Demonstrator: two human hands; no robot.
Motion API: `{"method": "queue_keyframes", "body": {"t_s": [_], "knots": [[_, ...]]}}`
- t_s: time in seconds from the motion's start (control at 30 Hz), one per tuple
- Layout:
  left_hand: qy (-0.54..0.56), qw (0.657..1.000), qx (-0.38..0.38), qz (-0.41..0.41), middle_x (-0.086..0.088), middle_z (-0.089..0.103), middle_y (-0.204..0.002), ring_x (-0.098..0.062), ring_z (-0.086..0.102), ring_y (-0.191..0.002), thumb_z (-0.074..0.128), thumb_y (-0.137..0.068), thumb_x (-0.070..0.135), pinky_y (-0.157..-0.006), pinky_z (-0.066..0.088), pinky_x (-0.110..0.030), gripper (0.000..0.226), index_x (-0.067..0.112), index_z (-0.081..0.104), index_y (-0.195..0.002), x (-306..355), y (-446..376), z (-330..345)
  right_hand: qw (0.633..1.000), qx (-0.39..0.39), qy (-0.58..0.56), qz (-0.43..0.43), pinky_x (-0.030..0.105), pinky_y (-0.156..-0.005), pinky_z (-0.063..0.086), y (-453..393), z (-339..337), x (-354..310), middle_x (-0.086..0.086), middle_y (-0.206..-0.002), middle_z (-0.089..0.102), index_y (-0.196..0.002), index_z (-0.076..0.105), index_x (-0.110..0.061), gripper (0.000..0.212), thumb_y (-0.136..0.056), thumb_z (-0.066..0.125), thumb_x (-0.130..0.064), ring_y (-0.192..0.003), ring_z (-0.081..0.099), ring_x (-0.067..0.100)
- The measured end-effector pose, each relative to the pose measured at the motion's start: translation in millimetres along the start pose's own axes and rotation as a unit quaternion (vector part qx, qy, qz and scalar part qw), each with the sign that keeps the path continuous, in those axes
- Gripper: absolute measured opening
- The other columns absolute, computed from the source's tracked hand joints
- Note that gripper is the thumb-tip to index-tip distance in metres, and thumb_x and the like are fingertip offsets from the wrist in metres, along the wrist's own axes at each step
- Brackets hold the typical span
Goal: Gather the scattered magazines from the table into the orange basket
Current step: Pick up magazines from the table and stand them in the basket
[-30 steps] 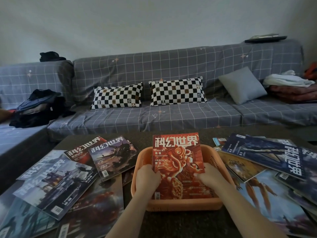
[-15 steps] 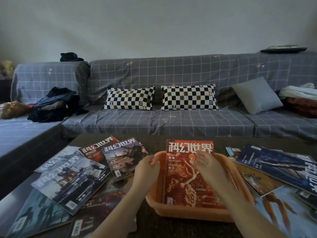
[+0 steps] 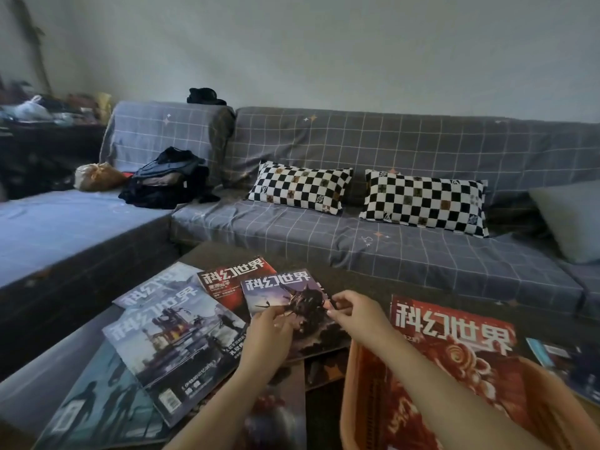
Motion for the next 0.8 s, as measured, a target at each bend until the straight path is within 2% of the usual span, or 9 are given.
{"method": "queue_keyframes", "body": {"t_s": [0.07, 0.13, 0.27, 0.37, 0.5, 0.6, 0.67, 0.7, 0.8], "knots": [[-0.005, 1.0, -0.004, -0.022, -0.005, 0.063, -0.116, -0.023, 0.064, -0.098, 0.053, -0.093, 0.019, -0.087, 0.055, -0.044, 0.031, 0.017, 0.059, -0.122, -16, -10, 0, 0.998, -0.034, 0.043, 0.022, 0.02, -0.081, 0.04, -21, 16, 3, 0.0, -0.123, 0.06, -0.127, 0.052, -0.018, 0.044, -0.086, 0.064, -0.029, -0.107, 0.057, 0.012], [-0.01, 0.999, -0.009, -0.039, -0.008, 0.062, -0.117, -0.029, 0.064, -0.101, 0.051, -0.094, 0.018, -0.089, 0.054, -0.049, 0.032, 0.017, 0.057, -0.125, -30, -19, 2, 0.992, -0.069, 0.094, 0.046, 0.022, -0.08, 0.038, -39, 30, 8, 0.003, -0.126, 0.058, -0.129, 0.05, -0.014, 0.049, -0.085, 0.064, -0.032, -0.113, 0.055, 0.018], [-0.016, 0.998, 0.018, -0.051, -0.008, 0.063, -0.115, -0.026, 0.063, -0.102, 0.054, -0.094, 0.019, -0.09, 0.054, -0.046, 0.039, 0.013, 0.051, -0.132, -45, -34, 1, 0.972, -0.145, 0.163, 0.093, 0.026, -0.076, 0.038, -64, 51, 20, 0.008, -0.123, 0.059, -0.123, 0.054, -0.011, 0.05, -0.084, 0.063, -0.041, -0.109, 0.056, 0.023], [-0.022, 0.997, 0.029, -0.068, -0.008, 0.064, -0.116, -0.019, 0.062, -0.095, 0.058, -0.094, 0.026, -0.086, 0.054, -0.04, 0.042, 0.008, 0.051, -0.131, -53, -45, -2, 0.962, -0.169, 0.176, 0.124, 0.026, -0.077, 0.038, -76, 58, 28, 0.01, -0.125, 0.057, -0.125, 0.053, -0.008, 0.057, -0.084, 0.061, -0.046, -0.111, 0.054, 0.025], [0.015, 0.992, 0.024, -0.122, -0.008, 0.065, -0.121, -0.021, 0.063, -0.097, 0.064, -0.09, 0.027, -0.078, 0.049, -0.029, 0.042, 0.01, 0.055, -0.127, -63, -59, -4, 0.965, -0.137, 0.155, 0.162, 0.028, -0.075, 0.04, -86, 55, 37, 0.012, -0.125, 0.056, -0.124, 0.052, -0.003, 0.057, -0.084, 0.063, -0.042, -0.111, 0.055, 0.026], [0.102, 0.981, -0.001, -0.164, -0.008, 0.072, -0.099, -0.024, 0.069, -0.089, 0.071, -0.084, 0.023, -0.085, 0.056, -0.042, 0.022, 0.011, 0.065, -0.101, -70, -63, 0, 0.965, -0.128, 0.094, 0.209, 0.033, -0.085, 0.047, -85, 56, 48, 0.013, -0.13, 0.052, -0.131, 0.044, -0.002, 0.06, -0.084, 0.066, -0.034, -0.113, 0.054, 0.028], [0.127, 0.978, -0.038, -0.159, -0.007, 0.074, -0.093, -0.025, 0.071, -0.088, 0.071, -0.085, 0.022, -0.087, 0.056, -0.045, 0.008, 0.016, 0.067, -0.089, -67, -60, 7, 0.962, -0.122, 0.052, 0.24, 0.035, -0.089, 0.046, -81, 57, 52, 0.015, -0.135, 0.049, -0.136, 0.038, -0.003, 0.065, -0.084, 0.066, -0.029, -0.116, 0.053, 0.029], [0.136, 0.978, -0.052, -0.151, -0.006, 0.075, -0.094, -0.024, 0.071, -0.089, 0.069, -0.087, 0.02, -0.088, 0.055, -0.044, 0.004, 0.02, 0.065, -0.086, -65, -58, 10, 0.961, -0.116, 0.035, 0.249, 0.035, -0.089, 0.044, -79, 56, 53, 0.015, -0.137, 0.047, -0.138, 0.036, -0.003, 0.066, -0.084, 0.066, -0.028, -0.119, 0.051, 0.03], [0.215, 0.964, -0.075, -0.137, -0.006, 0.074, -0.1, -0.025, 0.071, -0.093, 0.06, -0.093, 0.012, -0.09, 0.055, -0.047, 0.014, 0.026, 0.062, -0.091, -62, -49, 15, 0.958, -0.097, -0.03, 0.268, 0.037, -0.09, 0.041, -74, 51, 52, 0.016, -0.139, 0.045, -0.14, 0.034, -0.004, 0.067, -0.085, 0.066, -0.024, -0.123, 0.047, 0.032]]}}
Point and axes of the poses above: each hand's wrist, its own y-axis away from the middle knuckle, its own z-axis out of the palm, x = y × z, the point moved 10 cm from there along -y, towards the middle knuckle
